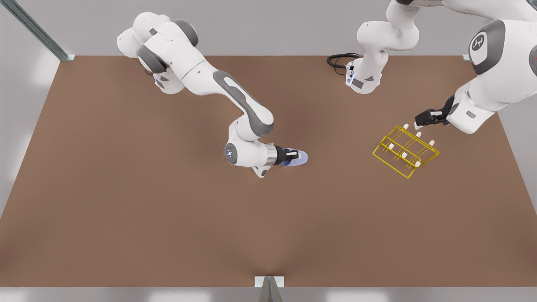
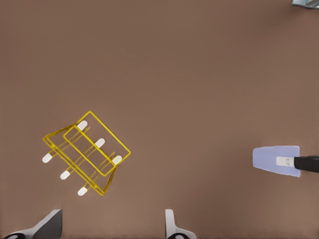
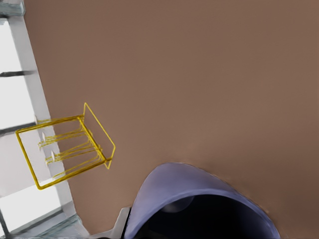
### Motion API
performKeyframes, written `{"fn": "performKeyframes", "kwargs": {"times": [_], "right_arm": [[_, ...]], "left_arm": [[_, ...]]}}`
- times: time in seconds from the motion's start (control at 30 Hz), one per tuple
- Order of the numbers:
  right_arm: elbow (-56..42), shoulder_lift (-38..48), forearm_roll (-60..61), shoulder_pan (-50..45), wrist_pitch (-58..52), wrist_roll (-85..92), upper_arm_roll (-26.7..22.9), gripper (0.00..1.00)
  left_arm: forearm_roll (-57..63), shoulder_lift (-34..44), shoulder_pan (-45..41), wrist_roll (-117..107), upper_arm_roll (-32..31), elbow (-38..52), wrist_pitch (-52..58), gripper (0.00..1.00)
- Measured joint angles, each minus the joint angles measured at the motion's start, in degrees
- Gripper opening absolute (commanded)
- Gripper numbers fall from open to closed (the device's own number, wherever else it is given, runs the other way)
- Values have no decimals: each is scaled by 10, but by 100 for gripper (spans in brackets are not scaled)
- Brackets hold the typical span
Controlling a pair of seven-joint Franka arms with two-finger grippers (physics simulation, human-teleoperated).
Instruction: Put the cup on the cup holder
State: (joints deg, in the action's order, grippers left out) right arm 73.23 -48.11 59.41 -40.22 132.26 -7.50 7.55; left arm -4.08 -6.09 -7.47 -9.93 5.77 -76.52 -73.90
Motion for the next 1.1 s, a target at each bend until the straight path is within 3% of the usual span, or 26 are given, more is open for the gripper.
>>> {"fn": "performKeyframes", "kwargs": {"times": [0.17,0.4,0.43,0.47,0.77,1.0,1.1], "right_arm": [[-163,-134,86,-66,67,87,0,21],[-201,-194,113,-85,132,186,-3,23],[-201,-194,114,-85,137,197,-2,76],[-201,-194,114,-85,142,206,-1,100],[-187,-189,115,-63,166,275,1,100],[-100,-155,113,-24,171,319,21,100],[-16,-101,111,7,170,338,23,100]], "left_arm": [[0,-34,6,-5,0,0,-9,100],[3,-64,-58,-44,-5,-37,-63,100],[3,-63,-66,-50,-5,-49,-72,100],[3,-62,-75,-55,-6,-56,-80,100],[2,-60,-110,-122,-8,-102,-133,100],[1,-64,-121,-184,-8,-122,-151,100],[2,-100,-121,-253,-42,-145,-181,100]]}}
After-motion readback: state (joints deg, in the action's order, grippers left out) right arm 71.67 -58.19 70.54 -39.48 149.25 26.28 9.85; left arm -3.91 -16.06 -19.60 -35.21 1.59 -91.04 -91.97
